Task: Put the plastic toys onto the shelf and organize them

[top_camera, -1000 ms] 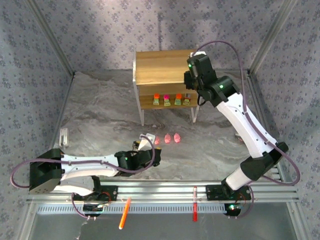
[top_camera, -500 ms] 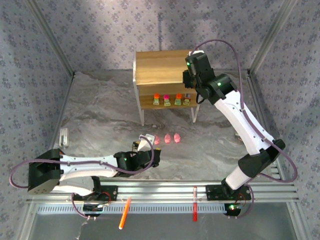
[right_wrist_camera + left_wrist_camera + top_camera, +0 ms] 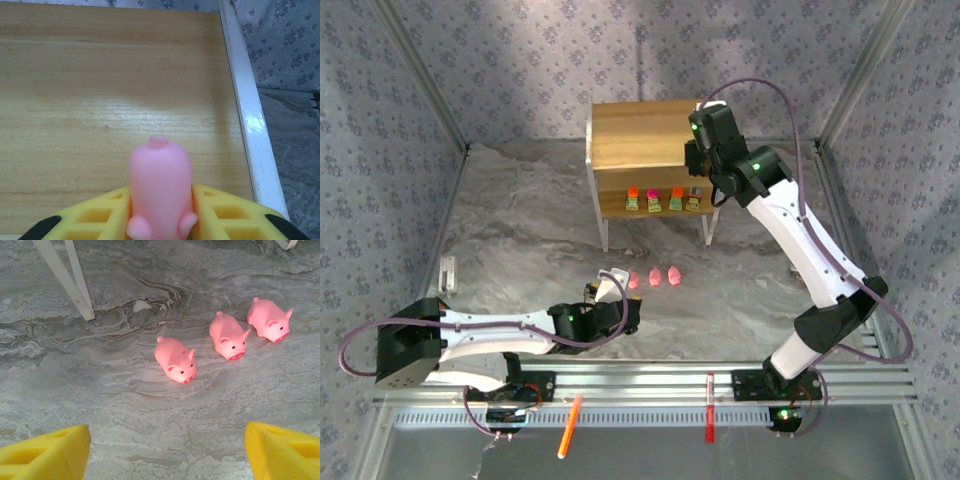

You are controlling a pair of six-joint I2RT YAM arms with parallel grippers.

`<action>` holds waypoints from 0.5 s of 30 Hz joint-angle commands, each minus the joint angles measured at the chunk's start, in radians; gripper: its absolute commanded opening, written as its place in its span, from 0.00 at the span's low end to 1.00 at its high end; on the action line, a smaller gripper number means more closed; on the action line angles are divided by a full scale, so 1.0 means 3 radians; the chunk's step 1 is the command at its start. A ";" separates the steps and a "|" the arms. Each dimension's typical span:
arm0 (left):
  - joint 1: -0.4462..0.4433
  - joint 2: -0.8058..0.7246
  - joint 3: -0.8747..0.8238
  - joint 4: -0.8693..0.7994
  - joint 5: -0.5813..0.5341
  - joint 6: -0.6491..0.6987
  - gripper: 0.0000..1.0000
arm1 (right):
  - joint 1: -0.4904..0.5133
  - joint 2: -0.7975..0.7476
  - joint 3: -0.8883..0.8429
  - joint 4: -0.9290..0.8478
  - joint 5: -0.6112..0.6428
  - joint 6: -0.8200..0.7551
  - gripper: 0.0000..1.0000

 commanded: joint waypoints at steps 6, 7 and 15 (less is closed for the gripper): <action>-0.0034 -0.0173 -0.0057 -0.0122 -0.0137 -0.0086 0.80 | -0.0021 0.0091 0.0138 -0.0103 0.0078 -0.0032 0.35; -0.0034 -0.0185 -0.0062 -0.0125 -0.0144 -0.0084 0.80 | -0.0023 0.0095 0.0142 -0.0098 0.0080 -0.0031 0.35; -0.0031 -0.0206 -0.0067 -0.0136 -0.0149 -0.0090 0.80 | -0.0024 0.0126 0.0237 -0.0123 0.0074 -0.0036 0.39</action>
